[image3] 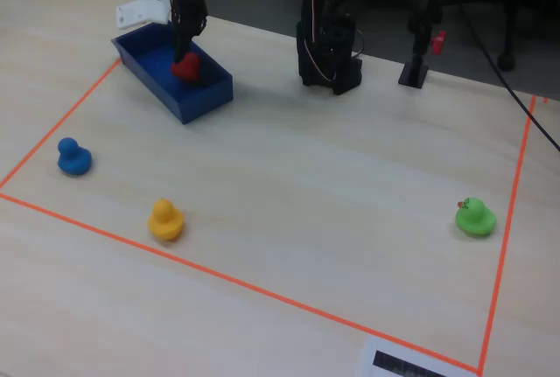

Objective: Grasp red duck and put it into box.

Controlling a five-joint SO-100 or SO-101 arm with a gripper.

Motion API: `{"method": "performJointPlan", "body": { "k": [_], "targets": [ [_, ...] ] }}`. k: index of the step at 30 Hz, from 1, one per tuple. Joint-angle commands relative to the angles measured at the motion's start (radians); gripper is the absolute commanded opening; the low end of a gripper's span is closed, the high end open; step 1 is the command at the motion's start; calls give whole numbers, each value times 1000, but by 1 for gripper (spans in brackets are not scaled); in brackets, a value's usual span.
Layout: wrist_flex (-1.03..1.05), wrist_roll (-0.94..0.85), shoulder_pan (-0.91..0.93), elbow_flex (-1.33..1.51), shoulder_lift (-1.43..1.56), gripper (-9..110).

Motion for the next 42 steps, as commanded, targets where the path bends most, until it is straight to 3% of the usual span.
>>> {"method": "performJointPlan", "body": {
  "k": [1, 5, 9, 15, 22, 26, 34, 42],
  "targets": [
    [12, 5, -8, 12, 72, 17],
    [14, 60, -49, 20, 120, 2],
    [17, 189, -196, 12, 206, 0],
    [232, 284, -609, 57, 469, 0],
    [360, 187, -1035, 523, 974, 0],
    [322, 92, -1108, 779, 1177, 0],
    [316, 86, -1226, 1094, 1408, 0],
    [360, 94, -1233, 1224, 1513, 0]
  ]
}}
